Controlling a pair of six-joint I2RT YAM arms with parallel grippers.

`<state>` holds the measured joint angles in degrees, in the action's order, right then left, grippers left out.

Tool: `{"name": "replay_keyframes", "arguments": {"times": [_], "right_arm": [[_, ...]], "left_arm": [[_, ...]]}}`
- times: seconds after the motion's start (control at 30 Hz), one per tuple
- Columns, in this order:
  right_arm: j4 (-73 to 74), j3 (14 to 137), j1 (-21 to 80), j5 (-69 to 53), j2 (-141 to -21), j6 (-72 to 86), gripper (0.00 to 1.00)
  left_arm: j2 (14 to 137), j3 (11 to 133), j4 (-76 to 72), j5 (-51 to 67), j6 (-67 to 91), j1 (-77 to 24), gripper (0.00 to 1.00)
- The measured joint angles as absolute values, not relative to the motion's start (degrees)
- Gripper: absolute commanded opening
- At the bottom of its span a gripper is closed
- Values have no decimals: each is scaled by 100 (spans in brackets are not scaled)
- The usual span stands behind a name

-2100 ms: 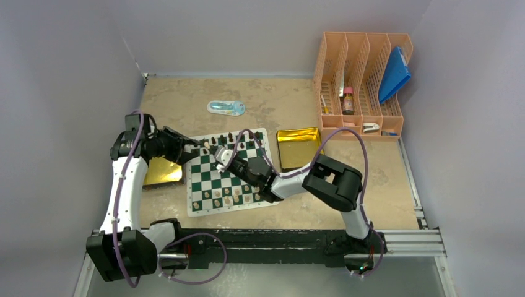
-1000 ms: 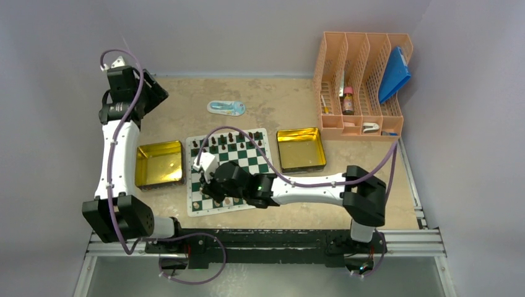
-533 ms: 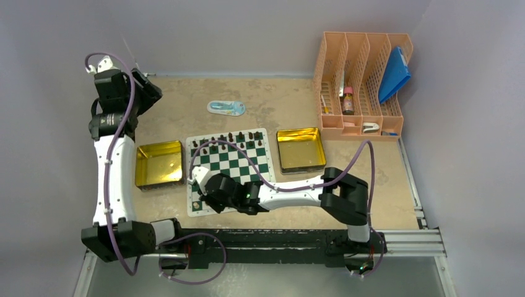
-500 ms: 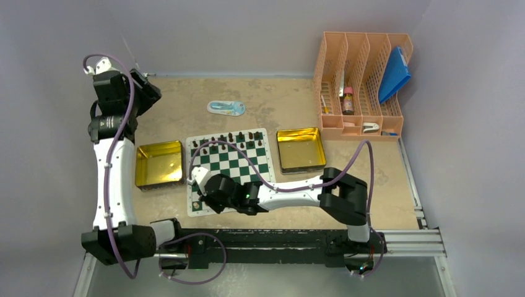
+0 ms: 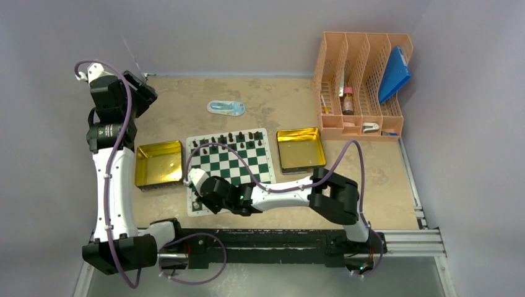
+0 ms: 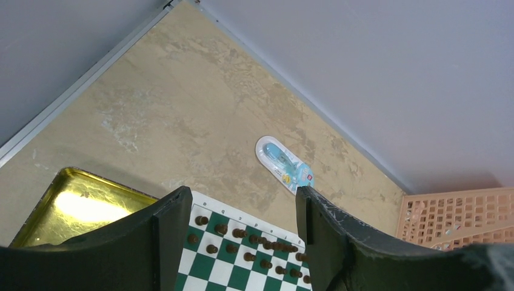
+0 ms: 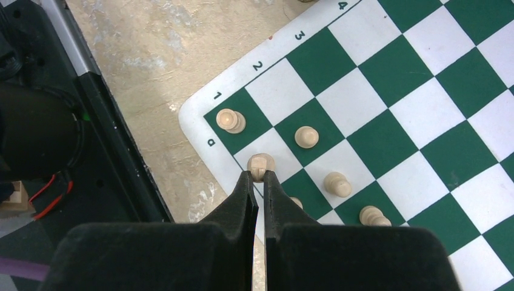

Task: Set up the chess pieces on the board
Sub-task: Place the chess piece on the chessboard.

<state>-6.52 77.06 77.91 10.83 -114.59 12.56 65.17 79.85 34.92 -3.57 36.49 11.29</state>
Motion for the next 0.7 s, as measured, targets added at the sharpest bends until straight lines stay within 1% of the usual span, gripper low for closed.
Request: {"name": "replay_keyframes", "arguments": {"times": [0.67,0.7], "right_arm": [[-554,7811,7795,1144,-11675,1334,0],[-545,7811,7795,1144,-11675,1345,1]], "left_arm": [[6554,7985,3487,-456,3691,1129,63],[6556,7985,3487,-458,3693,1129,63]]}}
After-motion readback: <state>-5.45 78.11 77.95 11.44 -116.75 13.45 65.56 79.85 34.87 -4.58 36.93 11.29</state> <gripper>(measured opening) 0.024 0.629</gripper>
